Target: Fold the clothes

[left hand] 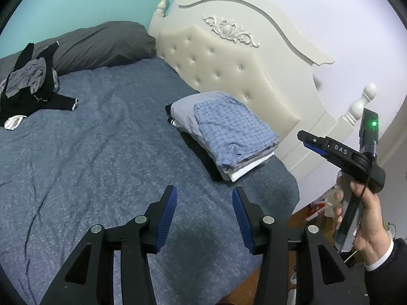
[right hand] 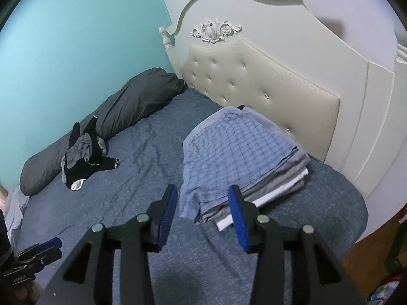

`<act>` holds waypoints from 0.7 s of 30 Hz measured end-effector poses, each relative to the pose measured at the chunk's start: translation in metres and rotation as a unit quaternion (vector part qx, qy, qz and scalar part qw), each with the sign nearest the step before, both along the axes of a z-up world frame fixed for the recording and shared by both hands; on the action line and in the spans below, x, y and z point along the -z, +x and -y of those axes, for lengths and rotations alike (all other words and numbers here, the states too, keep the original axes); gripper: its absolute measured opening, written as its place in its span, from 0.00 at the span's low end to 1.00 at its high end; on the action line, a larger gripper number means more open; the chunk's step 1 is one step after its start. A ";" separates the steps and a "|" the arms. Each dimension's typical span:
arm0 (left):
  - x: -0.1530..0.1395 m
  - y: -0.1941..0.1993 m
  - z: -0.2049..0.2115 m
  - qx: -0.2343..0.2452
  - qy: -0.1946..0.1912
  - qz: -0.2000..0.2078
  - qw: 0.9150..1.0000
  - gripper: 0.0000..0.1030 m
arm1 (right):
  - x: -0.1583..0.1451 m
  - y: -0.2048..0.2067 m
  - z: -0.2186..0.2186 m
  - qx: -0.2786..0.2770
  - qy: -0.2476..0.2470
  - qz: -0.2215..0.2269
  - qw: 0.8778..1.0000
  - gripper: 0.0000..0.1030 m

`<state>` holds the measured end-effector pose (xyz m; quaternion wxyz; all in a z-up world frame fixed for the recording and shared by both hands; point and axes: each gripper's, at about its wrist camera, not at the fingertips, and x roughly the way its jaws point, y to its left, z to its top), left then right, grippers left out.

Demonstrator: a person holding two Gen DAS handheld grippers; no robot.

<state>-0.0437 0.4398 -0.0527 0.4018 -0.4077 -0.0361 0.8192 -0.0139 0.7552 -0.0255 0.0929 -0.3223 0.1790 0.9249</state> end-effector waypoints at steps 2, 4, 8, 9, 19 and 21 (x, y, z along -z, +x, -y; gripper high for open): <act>-0.002 0.002 0.005 -0.002 0.000 -0.002 1.000 0.49 | -0.002 0.005 0.006 -0.002 0.000 -0.002 1.000 0.41; -0.005 0.006 0.010 -0.003 -0.001 -0.005 1.000 0.53 | -0.005 0.009 0.014 -0.005 0.001 -0.002 1.000 0.41; -0.008 0.013 0.021 -0.008 -0.002 -0.010 1.000 0.59 | -0.010 0.022 0.029 -0.007 0.001 -0.005 1.000 0.44; -0.009 0.015 0.024 -0.009 -0.003 -0.012 1.000 0.59 | -0.012 0.025 0.032 -0.008 0.000 -0.006 1.000 0.46; -0.017 0.031 0.046 -0.020 -0.013 -0.027 0.999 0.75 | -0.023 0.055 0.063 -0.009 0.000 -0.012 1.000 0.76; -0.020 0.034 0.050 -0.021 -0.014 -0.032 0.999 0.75 | -0.024 0.061 0.070 -0.011 0.002 -0.010 1.000 0.77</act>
